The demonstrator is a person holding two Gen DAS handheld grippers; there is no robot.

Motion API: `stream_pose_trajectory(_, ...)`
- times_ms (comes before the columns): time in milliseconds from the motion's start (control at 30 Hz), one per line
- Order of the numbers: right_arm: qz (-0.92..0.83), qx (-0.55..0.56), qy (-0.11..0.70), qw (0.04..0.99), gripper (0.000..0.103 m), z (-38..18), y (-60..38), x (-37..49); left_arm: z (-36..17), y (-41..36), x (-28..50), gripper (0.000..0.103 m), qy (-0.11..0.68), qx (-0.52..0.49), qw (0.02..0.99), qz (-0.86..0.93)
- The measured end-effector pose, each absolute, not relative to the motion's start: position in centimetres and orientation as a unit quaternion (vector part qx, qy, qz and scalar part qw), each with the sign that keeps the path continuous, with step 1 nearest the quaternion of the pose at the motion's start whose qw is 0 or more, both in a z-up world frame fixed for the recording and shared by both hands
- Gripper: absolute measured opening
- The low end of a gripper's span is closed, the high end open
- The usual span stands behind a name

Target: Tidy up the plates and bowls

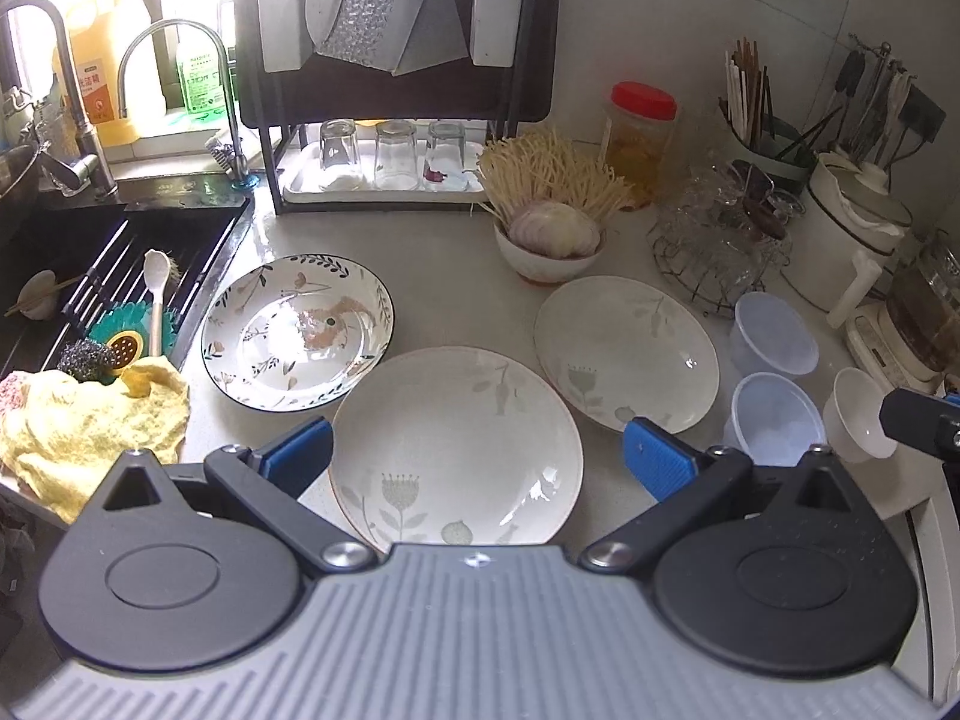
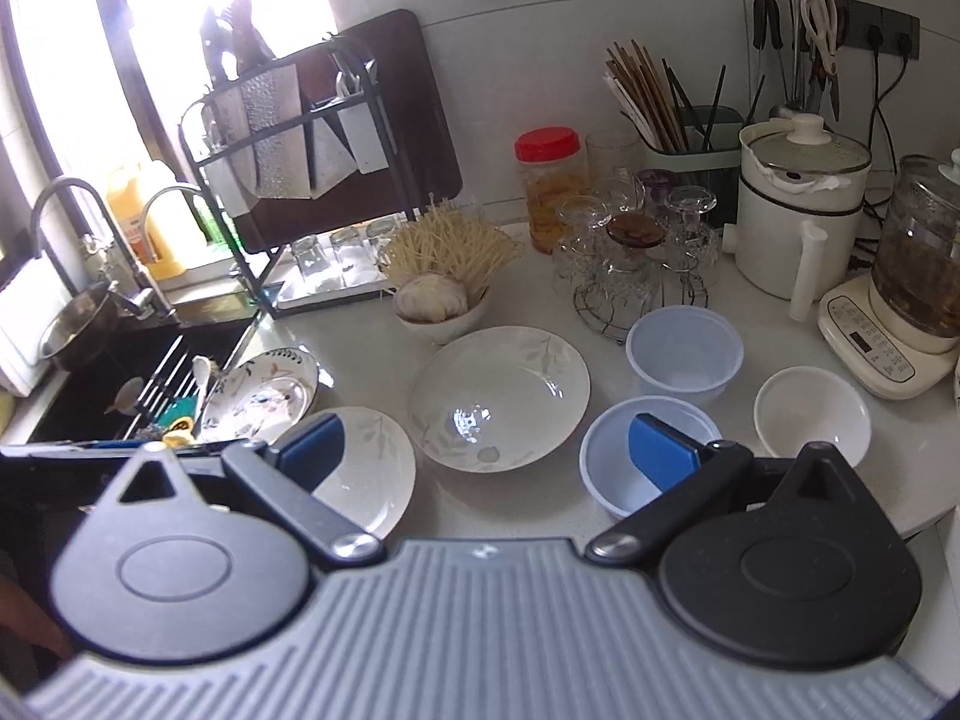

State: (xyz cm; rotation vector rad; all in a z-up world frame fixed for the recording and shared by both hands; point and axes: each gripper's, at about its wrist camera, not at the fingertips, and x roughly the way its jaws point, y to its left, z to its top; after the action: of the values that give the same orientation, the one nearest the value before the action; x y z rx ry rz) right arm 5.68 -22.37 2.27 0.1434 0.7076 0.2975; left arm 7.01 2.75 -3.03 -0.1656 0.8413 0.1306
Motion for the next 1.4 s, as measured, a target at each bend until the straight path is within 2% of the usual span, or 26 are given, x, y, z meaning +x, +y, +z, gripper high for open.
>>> stream_pose_trajectory(267, 0.144, 0.087, 0.356, 0.919, 0.102, 1.3, -16.8, 9.4, -4.7, 8.9, 11.1, 0.103, 0.406, -0.096, 0.908, 0.045)
stream_pose_trajectory(333, 0.151, 0.082, 0.363, 0.916, 0.099, 0.8, -15.2, 10.5, -5.5, 10.9, 12.0, 0.103, 0.413, -0.107, 0.903, 0.045)
stream_pose_trajectory(800, 0.195, 0.082, 0.413, 0.886, 0.098, -3.5, -4.4, 16.8, -10.9, 22.4, 15.8, 0.103, 0.452, -0.130, 0.880, 0.068)
stream_pose_trajectory(1167, 0.211, 0.084, 0.468, 0.854, 0.077, -8.4, 1.5, 21.1, -15.1, 28.2, 17.5, 0.103, 0.486, -0.168, 0.856, 0.052)
stream_pose_trajectory(1333, 0.209, 0.076, 0.492, 0.842, 0.062, -10.5, 3.5, 22.7, -16.2, 29.5, 18.6, 0.103, 0.487, -0.163, 0.858, 0.030)
stream_pose_trajectory(1400, 0.207, 0.070, 0.496, 0.840, 0.057, -11.1, 4.1, 23.2, -16.5, 29.9, 19.2, 0.100, 0.488, -0.163, 0.857, 0.025)
